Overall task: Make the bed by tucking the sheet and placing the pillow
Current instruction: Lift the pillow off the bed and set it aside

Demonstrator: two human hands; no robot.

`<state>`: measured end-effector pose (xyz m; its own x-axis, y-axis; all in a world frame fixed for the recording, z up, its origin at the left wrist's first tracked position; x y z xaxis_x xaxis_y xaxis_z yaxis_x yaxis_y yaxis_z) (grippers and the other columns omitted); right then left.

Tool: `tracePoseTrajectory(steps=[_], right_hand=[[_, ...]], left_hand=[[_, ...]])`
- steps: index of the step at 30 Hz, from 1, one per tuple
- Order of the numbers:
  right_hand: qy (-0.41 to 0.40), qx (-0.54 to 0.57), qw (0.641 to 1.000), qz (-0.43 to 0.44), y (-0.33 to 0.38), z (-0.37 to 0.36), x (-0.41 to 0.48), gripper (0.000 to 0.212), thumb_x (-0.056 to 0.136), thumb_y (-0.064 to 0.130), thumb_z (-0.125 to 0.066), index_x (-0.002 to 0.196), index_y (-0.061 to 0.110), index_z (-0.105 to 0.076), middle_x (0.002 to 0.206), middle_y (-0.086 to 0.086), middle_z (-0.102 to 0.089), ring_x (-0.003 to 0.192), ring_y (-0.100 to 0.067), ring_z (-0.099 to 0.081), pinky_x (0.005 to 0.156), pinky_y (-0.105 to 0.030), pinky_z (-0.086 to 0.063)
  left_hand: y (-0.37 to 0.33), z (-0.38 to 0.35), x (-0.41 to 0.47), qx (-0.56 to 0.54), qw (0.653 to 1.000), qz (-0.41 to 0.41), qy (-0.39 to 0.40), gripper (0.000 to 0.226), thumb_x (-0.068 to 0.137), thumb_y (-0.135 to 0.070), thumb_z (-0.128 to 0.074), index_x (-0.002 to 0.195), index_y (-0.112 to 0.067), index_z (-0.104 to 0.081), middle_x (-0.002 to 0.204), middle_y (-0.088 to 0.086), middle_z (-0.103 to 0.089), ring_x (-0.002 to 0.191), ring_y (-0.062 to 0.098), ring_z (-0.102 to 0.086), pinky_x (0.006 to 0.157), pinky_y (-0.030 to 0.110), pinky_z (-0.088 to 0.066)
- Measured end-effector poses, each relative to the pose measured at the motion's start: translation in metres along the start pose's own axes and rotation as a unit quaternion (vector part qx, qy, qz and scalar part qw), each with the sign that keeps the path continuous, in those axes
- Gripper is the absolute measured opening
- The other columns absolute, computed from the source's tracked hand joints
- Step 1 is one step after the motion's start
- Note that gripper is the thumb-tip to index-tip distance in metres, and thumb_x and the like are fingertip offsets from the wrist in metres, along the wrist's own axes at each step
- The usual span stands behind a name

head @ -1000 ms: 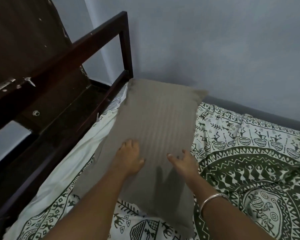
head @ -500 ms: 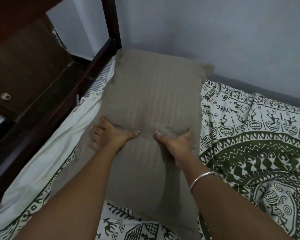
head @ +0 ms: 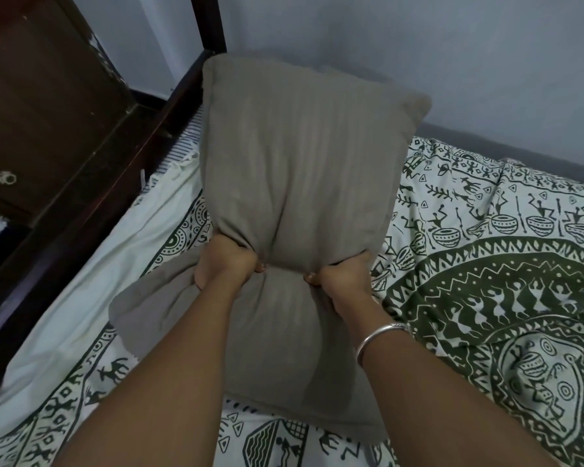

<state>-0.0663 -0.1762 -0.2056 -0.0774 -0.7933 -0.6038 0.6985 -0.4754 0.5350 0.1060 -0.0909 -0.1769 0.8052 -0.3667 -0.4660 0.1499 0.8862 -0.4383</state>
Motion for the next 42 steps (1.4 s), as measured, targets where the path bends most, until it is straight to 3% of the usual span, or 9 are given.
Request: tracePoseTrajectory(steps=[4, 8, 16, 20, 24, 27, 33, 37, 42], right_hand=[[-0.041, -0.013, 0.997, 0.064, -0.008, 0.018, -0.027, 0.079, 0.064, 0.018, -0.072, 0.133, 0.012, -0.034, 0.095, -0.013, -0.065, 0.091, -0.034, -0.062, 0.071, -0.03, -0.04], [-0.07, 0.006, 0.993, 0.092, -0.037, 0.064, -0.061, 0.03, 0.078, 0.012, -0.058, 0.107, 0.008, -0.053, 0.099, -0.02, -0.065, 0.093, -0.038, -0.061, 0.069, -0.032, -0.039], [-0.181, 0.138, 0.973, 0.02, -0.132, 0.211, -0.131, 0.025, 0.068, 0.004, -0.074, 0.089, 0.002, -0.061, 0.093, -0.022, -0.068, 0.087, -0.037, -0.064, 0.071, -0.039, -0.05], [-0.256, 0.254, 0.933, -0.014, -0.189, 0.287, -0.179, 0.028, 0.057, 0.002, -0.081, 0.079, 0.004, -0.064, 0.085, -0.018, -0.07, 0.081, -0.033, -0.065, 0.061, -0.031, -0.044], [-0.329, 0.304, 0.893, -0.048, -0.261, 0.37, -0.232, 0.027, 0.059, 0.006, -0.08, 0.083, 0.0, -0.068, 0.087, -0.022, -0.07, 0.081, -0.029, -0.066, 0.06, -0.033, -0.041], [-0.419, 0.331, 0.841, -0.082, -0.327, 0.44, -0.283, 0.027, 0.061, 0.005, -0.077, 0.086, -0.001, -0.067, 0.088, -0.022, -0.07, 0.085, -0.034, -0.065, 0.064, -0.036, -0.044], [-0.604, 0.364, 0.683, -0.19, -0.489, 0.533, -0.401, 0.026, 0.068, 0.004, -0.069, 0.092, -0.004, -0.065, 0.089, -0.027, -0.068, 0.088, -0.043, -0.062, 0.069, -0.041, -0.047], [-0.692, 0.405, 0.546, -0.242, -0.604, 0.553, -0.495, 0.034, 0.068, -0.001, -0.068, 0.101, -0.005, -0.063, 0.089, -0.022, -0.069, 0.088, -0.038, -0.063, 0.069, -0.035, -0.044], [-0.769, 0.454, 0.371, -0.255, -0.73, 0.552, -0.6, 0.024, 0.066, -0.007, -0.067, 0.088, 0.003, -0.064, 0.08, -0.003, -0.066, 0.082, -0.022, -0.062, 0.07, -0.028, -0.044]], left_hand=[[-0.009, 0.003, -0.031, 0.012, 0.999, -0.014, -0.037, 0.041, 0.066, -0.019, -0.072, 0.105, -0.007, -0.065, 0.11, 0.016, -0.066, 0.101, 0.035, -0.061, 0.074, 0.035, -0.047], [-0.021, -0.001, -0.089, 0.04, 0.996, -0.06, -0.049, 0.028, 0.073, -0.018, -0.06, 0.095, -0.004, -0.068, 0.104, 0.02, -0.067, 0.097, 0.038, -0.062, 0.069, 0.034, -0.045], [-0.076, -0.034, -0.247, 0.062, 0.976, -0.194, 0.073, 0.024, 0.072, -0.02, -0.063, 0.091, -0.006, -0.068, 0.1, 0.019, -0.068, 0.094, 0.037, -0.063, 0.065, 0.032, -0.042], [-0.114, -0.049, -0.344, 0.065, 0.953, -0.279, 0.099, 0.022, 0.072, -0.018, -0.061, 0.088, -0.003, -0.067, 0.096, 0.021, -0.067, 0.091, 0.038, -0.063, 0.068, 0.037, -0.048], [-0.147, -0.073, -0.47, 0.061, 0.913, -0.388, 0.11, 0.024, 0.077, -0.017, -0.055, 0.095, -0.006, -0.067, 0.104, 0.022, -0.066, 0.098, 0.04, -0.06, 0.074, 0.039, -0.048], [-0.16, -0.1, -0.583, 0.081, 0.869, -0.465, 0.15, 0.021, 0.081, -0.018, -0.052, 0.092, -0.005, -0.064, 0.105, 0.023, -0.065, 0.1, 0.04, -0.059, 0.076, 0.039, -0.046], [-0.132, -0.168, -0.819, 0.094, 0.755, -0.594, 0.26, 0.024, 0.082, -0.016, -0.053, 0.099, 0.0, -0.061, 0.11, 0.025, -0.062, 0.104, 0.041, -0.056, 0.077, 0.037, -0.042], [-0.072, -0.212, -0.967, 0.114, 0.644, -0.67, 0.351, 0.021, 0.08, -0.012, -0.054, 0.093, 0.002, -0.063, 0.103, 0.028, -0.063, 0.098, 0.043, -0.058, 0.078, 0.041, -0.046], [0.028, -0.252, -1.137, 0.137, 0.494, -0.73, 0.452, 0.024, 0.073, -0.01, -0.066, 0.095, -0.001, -0.066, 0.098, 0.025, -0.066, 0.093, 0.041, -0.061, 0.077, 0.044, -0.05]])
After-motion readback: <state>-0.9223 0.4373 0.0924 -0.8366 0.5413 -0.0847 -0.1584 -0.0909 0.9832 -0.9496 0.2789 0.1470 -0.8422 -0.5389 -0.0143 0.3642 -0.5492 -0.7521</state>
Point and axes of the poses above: each hand's wrist, its own x-axis towards the middle knuckle, its own z-axis out of the back of the hand, y = z × x, the point moved 2 cm from there along x, towards the middle knuckle
